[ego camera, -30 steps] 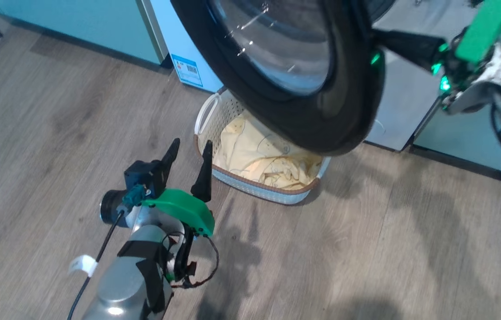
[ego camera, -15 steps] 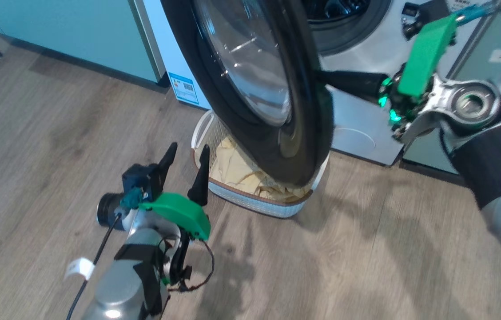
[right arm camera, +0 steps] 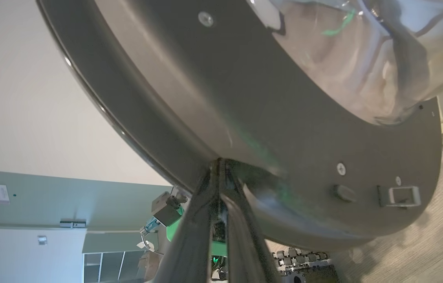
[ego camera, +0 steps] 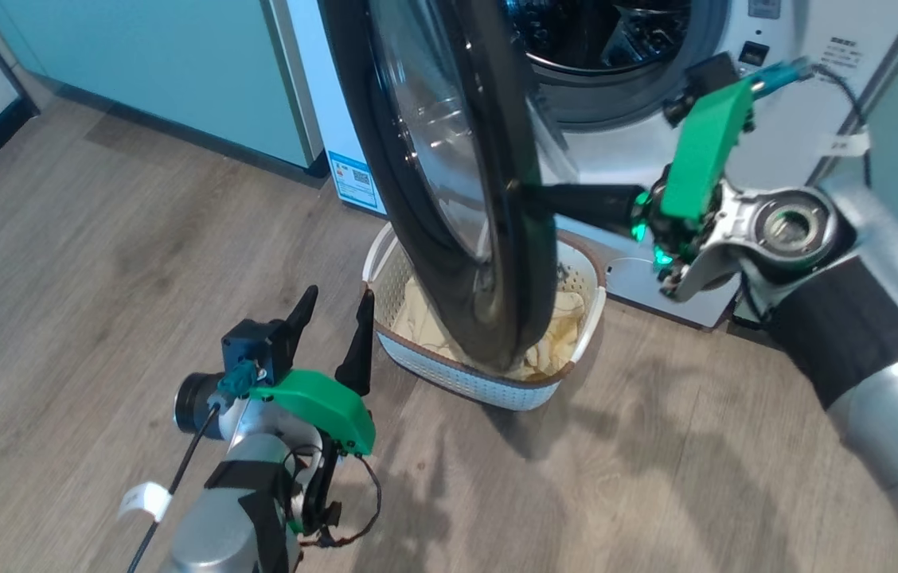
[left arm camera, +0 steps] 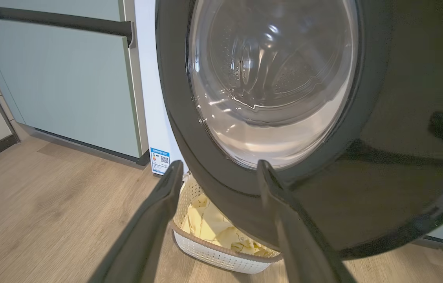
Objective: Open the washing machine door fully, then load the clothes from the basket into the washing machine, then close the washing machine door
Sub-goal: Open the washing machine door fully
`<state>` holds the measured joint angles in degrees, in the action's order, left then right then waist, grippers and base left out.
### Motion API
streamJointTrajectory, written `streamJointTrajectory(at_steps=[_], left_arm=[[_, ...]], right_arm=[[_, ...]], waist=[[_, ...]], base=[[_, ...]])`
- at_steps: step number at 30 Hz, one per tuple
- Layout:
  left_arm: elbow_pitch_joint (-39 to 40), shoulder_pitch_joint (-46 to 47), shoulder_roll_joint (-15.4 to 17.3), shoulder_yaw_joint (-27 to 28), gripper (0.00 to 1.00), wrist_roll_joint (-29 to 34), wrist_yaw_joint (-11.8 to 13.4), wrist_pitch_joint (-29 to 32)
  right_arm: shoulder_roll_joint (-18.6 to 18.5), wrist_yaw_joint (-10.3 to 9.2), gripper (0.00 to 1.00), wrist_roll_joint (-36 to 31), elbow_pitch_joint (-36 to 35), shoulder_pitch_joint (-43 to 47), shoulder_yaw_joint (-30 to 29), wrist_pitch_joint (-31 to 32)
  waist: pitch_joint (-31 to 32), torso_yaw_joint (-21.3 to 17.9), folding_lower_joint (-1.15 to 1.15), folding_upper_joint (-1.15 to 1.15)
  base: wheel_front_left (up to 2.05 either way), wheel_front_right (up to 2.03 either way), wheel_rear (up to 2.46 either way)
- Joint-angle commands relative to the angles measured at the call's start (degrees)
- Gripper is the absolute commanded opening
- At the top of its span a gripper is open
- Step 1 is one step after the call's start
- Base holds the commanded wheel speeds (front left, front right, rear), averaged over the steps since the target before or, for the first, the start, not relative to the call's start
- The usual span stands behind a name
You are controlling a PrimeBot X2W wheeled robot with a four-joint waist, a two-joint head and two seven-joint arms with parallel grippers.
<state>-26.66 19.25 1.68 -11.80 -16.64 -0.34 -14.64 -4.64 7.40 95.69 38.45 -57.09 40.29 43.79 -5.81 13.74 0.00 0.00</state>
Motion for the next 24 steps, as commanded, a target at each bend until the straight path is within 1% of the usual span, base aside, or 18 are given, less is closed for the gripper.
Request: streamJointTrajectory(at_steps=[1,6,11,15,19,20,21,22,23,24], left_arm=[[1.8,1.4,1.2,1.7,1.00,0.2,0.2,-0.4],[1.7,1.4,1.2,1.7,1.00,0.1,0.1,-0.4],[1.6,1.5,1.2,2.1,1.00,0.3,0.0,-0.4],[1.6,1.2,1.2,2.6,1.00,0.7,-0.2,-0.4],[1.1,1.0,1.2,3.6,1.00,1.1,-0.4,-0.4],[1.0,0.9,1.2,3.9,1.00,1.2,-0.5,-0.4],[0.9,0.9,1.2,4.2,1.00,1.3,-0.5,-0.4],[0.9,0.8,1.2,4.5,1.00,1.5,-0.6,-0.4],[0.8,0.8,1.2,4.9,1.00,1.8,-0.8,-0.4],[0.7,0.7,1.2,5.3,1.00,2.1,-1.0,-0.4]], right_arm=[[1.7,0.09,0.00,0.7,-2.1,-0.2,0.5,-0.6],[1.8,0.09,0.00,3.6,-2.9,-0.5,3.4,-2.0],[1.8,0.09,0.00,5.3,-3.1,-0.8,5.1,-3.4],[1.8,0.09,0.00,5.2,-2.9,-0.6,4.8,-5.0],[1.7,0.09,0.00,4.7,-2.5,0.5,2.8,-7.2],[1.5,0.09,0.09,4.5,-2.4,0.8,2.2,-7.9],[1.4,0.09,0.27,4.4,-2.4,1.2,1.5,-8.6],[1.2,0.09,0.42,4.3,-2.6,1.7,0.9,-9.0],[0.9,0.09,0.50,4.2,-2.9,2.2,0.4,-9.3],[0.6,0.09,0.88,4.0,-3.3,2.8,-0.2,-9.8]], waist=[[0.1,0.2,0.00,0.00],[0.3,0.7,0.00,0.00],[0.4,0.6,0.00,0.00],[0.9,0.2,0.00,0.00],[1.7,-0.5,0.00,0.00],[2.0,-0.8,0.00,0.00],[2.2,-1.0,0.00,0.00],[2.5,-1.3,0.00,0.00],[2.8,-1.6,0.00,0.00],[3.0,-1.9,0.00,0.00]], base=[[0.00,0.00,0.00],[0.00,0.00,0.00],[0.00,0.00,0.00],[0.00,0.00,0.00],[0.00,0.00,0.00],[0.00,0.00,0.00],[0.00,0.00,0.00],[0.00,0.00,0.00],[0.00,0.00,0.00],[0.00,0.00,0.00]])
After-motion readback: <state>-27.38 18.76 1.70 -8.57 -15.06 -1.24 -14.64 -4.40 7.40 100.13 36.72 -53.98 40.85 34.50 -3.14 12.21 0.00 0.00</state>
